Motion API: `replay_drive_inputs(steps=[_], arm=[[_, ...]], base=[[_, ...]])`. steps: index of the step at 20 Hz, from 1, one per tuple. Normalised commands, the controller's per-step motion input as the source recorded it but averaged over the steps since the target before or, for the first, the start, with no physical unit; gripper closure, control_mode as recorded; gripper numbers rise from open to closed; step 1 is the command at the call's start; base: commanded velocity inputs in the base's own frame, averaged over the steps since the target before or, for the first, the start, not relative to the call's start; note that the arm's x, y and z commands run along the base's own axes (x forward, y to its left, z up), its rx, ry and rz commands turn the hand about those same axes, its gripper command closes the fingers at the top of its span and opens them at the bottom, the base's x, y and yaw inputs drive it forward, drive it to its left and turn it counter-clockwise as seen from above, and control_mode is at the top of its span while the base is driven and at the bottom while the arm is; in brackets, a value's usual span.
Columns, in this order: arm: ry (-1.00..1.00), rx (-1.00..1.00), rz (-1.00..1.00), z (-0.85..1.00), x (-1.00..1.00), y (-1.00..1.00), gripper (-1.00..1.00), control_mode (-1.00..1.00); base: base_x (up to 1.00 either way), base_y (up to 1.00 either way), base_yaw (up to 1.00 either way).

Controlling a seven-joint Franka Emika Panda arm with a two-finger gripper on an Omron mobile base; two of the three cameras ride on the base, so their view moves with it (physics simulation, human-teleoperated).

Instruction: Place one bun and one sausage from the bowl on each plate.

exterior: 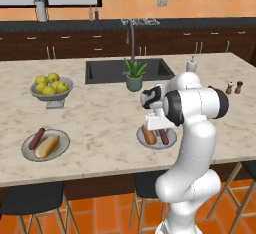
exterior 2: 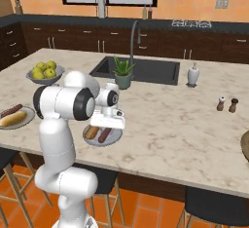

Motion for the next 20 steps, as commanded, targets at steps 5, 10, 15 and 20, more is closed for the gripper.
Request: replay_drive_inputs(steps=[5,10,15,20], arm=[[-0.02,0.0,0.0,0.17,0.0,0.08,-1.0,-1.0],[-0.11,0.0,0.0,0.43,-0.16,0.03,-1.0,-1.0],[-0.18,0.0,0.0,0.63,-0.55,0.02,-1.0,-1.0],[-0.27,0.0,0.0,0.63,-0.88,0.02,-1.0,-1.0]], base=[[0.0,0.0,0.0],[0.0,0.0,0.0],[0.0,0.0,0.0],[0.0,0.0,0.0]])
